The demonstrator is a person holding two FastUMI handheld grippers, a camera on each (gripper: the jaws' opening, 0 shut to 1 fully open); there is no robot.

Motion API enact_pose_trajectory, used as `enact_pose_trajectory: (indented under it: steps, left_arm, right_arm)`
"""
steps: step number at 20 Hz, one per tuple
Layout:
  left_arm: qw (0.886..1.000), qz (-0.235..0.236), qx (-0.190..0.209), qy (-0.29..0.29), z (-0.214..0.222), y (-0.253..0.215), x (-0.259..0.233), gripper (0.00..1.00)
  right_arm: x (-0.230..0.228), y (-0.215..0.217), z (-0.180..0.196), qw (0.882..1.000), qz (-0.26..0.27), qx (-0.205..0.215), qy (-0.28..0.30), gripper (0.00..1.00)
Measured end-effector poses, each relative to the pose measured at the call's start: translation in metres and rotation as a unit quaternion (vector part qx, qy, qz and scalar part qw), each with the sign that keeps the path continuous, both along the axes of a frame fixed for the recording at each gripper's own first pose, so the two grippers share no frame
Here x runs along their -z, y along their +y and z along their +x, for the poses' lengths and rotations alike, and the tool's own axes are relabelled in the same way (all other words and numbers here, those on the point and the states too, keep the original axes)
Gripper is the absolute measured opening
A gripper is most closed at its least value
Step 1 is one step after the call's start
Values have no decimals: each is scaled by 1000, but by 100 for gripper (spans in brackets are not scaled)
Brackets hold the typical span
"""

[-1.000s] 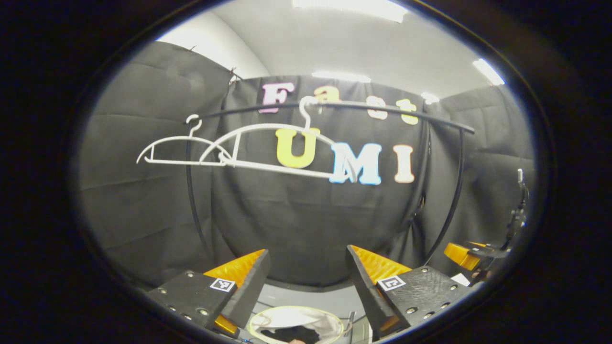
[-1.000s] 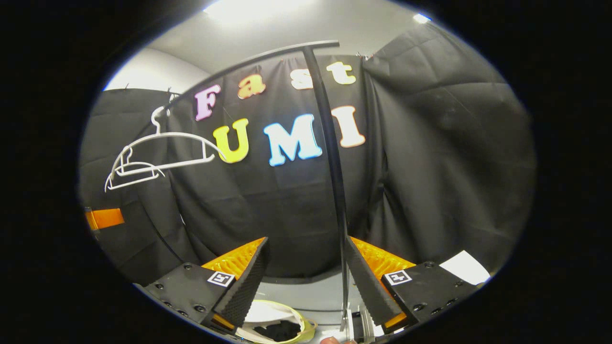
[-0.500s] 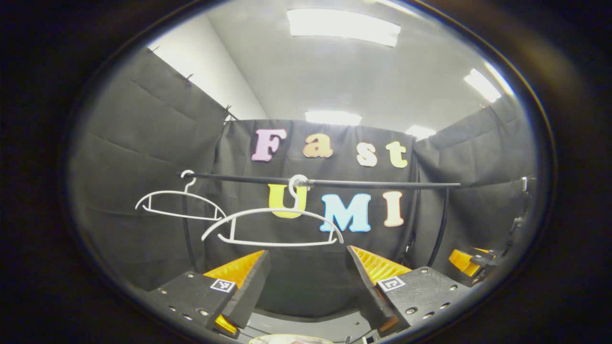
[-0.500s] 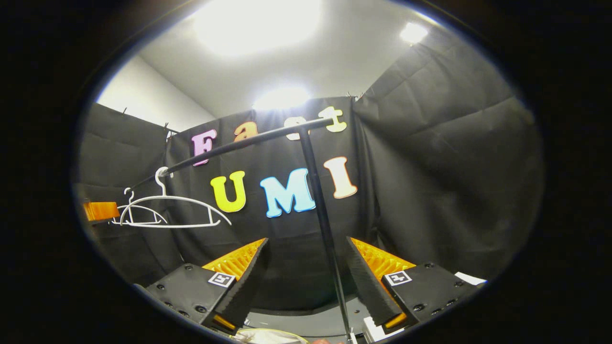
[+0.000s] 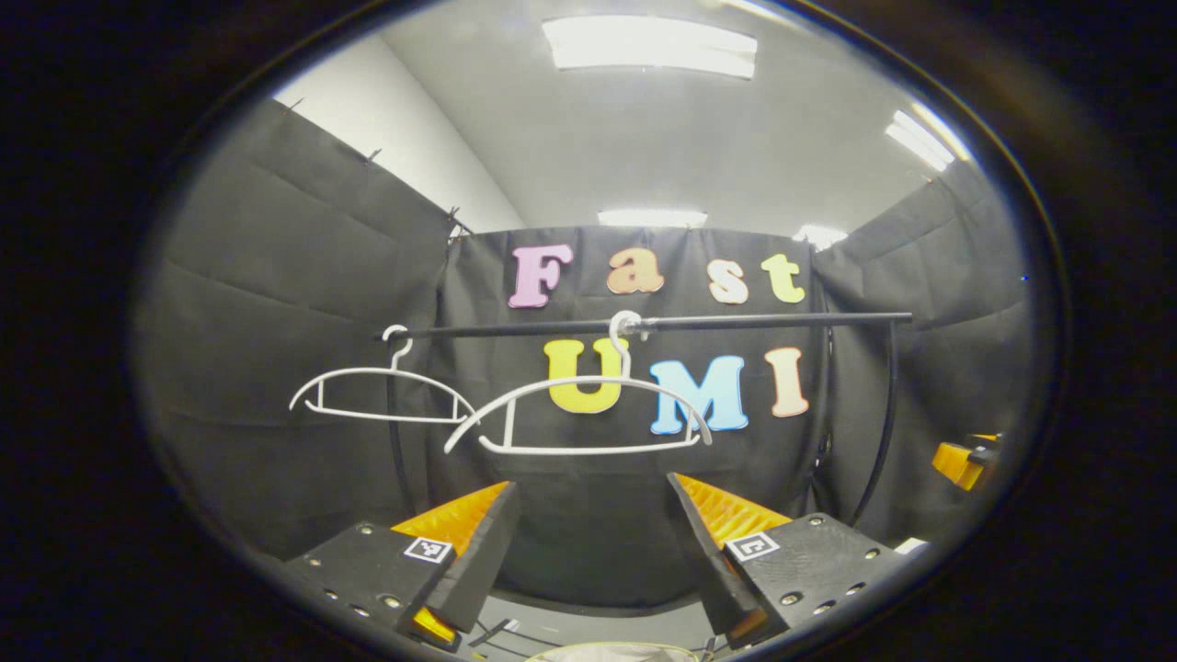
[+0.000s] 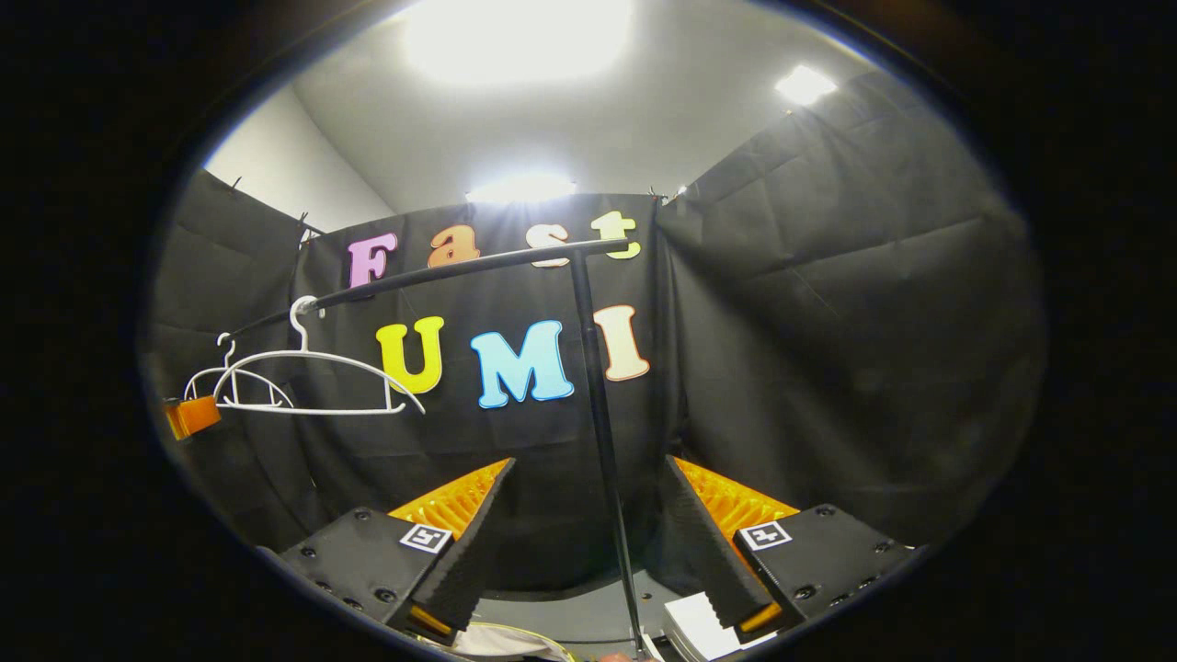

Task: Grasp the clothes on the hanger with both hands and then place them into the laundry hamper below.

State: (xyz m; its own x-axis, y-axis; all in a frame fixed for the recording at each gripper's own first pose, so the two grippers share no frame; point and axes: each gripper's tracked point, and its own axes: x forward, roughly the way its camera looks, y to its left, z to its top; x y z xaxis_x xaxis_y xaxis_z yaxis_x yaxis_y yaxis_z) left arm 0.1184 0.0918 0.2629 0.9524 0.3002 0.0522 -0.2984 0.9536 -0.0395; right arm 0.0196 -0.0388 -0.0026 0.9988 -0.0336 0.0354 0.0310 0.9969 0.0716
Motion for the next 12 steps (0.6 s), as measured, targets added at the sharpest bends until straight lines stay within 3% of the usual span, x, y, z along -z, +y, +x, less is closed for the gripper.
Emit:
enact_pose_trajectory:
  steps: [4, 12]
  left_arm:
    - [999, -42, 17, 14, 21, 4, 29, 93]
    - [998, -26, 42, 35, 47, -4, 59, 93]
  right_arm:
    - [6, 3, -15, 1000, -4, 17, 11, 98]
    - [26, -7, -33, 998, 0, 56, 30, 97]
